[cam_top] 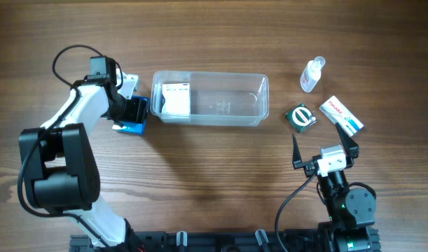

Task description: Pack container

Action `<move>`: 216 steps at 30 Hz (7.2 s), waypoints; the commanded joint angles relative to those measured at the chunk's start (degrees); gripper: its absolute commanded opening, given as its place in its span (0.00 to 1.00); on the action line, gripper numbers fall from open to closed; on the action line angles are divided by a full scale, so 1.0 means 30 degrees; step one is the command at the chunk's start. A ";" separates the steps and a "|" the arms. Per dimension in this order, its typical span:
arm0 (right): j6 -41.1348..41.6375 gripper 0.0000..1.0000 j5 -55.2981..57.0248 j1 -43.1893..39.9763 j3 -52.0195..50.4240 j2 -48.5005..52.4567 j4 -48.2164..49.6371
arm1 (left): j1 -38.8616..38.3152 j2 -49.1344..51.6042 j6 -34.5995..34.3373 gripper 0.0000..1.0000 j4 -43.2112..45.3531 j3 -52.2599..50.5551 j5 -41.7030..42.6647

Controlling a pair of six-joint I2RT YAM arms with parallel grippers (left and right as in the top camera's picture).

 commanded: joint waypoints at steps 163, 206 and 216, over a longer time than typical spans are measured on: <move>-0.0087 1.00 0.0197 -0.0095 -0.0015 -0.0044 0.0036 | 0.0350 -0.7366 -1.0826 1.00 -0.5763 0.5552 -0.3614; 0.1683 1.00 0.1282 -0.1144 2.3788 1.8112 -1.8797 | 0.0342 -0.7366 -1.0826 1.00 -0.5763 0.5552 -0.3614; -0.2076 1.00 -0.2120 -0.5756 2.4808 2.3715 -2.0276 | 0.0342 -0.7366 -1.0826 1.00 -0.5763 0.5552 -0.3614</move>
